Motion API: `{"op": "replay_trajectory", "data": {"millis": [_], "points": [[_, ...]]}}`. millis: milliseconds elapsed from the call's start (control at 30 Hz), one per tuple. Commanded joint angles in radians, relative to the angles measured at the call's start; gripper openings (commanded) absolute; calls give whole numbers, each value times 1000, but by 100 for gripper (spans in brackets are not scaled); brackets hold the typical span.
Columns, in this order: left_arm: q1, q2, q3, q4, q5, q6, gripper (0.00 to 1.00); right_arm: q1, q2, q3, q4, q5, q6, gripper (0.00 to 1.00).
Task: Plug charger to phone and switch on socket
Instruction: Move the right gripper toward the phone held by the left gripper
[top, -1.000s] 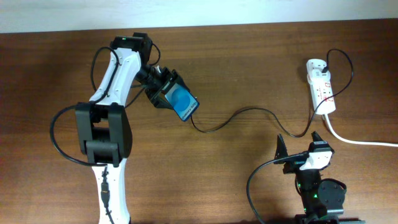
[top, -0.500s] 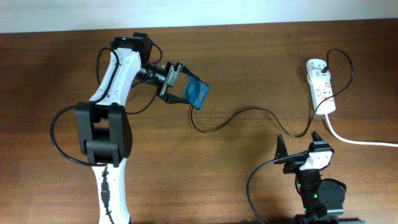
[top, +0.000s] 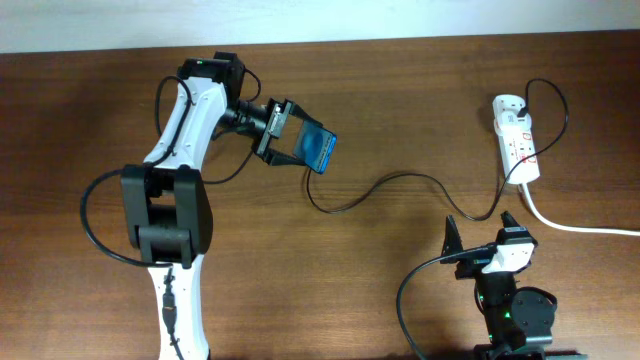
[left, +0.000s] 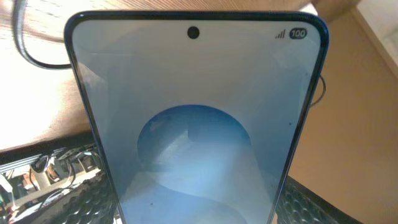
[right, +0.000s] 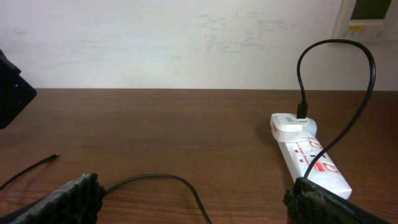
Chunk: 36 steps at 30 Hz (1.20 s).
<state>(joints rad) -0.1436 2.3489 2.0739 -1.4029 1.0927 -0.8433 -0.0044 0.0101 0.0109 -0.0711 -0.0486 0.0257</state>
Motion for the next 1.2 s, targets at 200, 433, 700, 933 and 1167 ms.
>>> {"op": "replay_trajectory", "data": {"millis": [200,433,700,933,1167], "points": [[0,-3,30,-5,-231,-211,0,-4,-5,7,34,-20,190,99],[-24,-3,30,4,-297,-110,0,-4,165,192,34,-202,271,98],[-117,-3,30,124,-279,-82,0,-4,743,597,34,-521,271,98],[-127,-3,30,177,-244,-83,0,-2,1139,662,114,-814,492,99],[-138,-3,30,183,-301,-196,0,186,1376,663,340,-593,789,72]]}}
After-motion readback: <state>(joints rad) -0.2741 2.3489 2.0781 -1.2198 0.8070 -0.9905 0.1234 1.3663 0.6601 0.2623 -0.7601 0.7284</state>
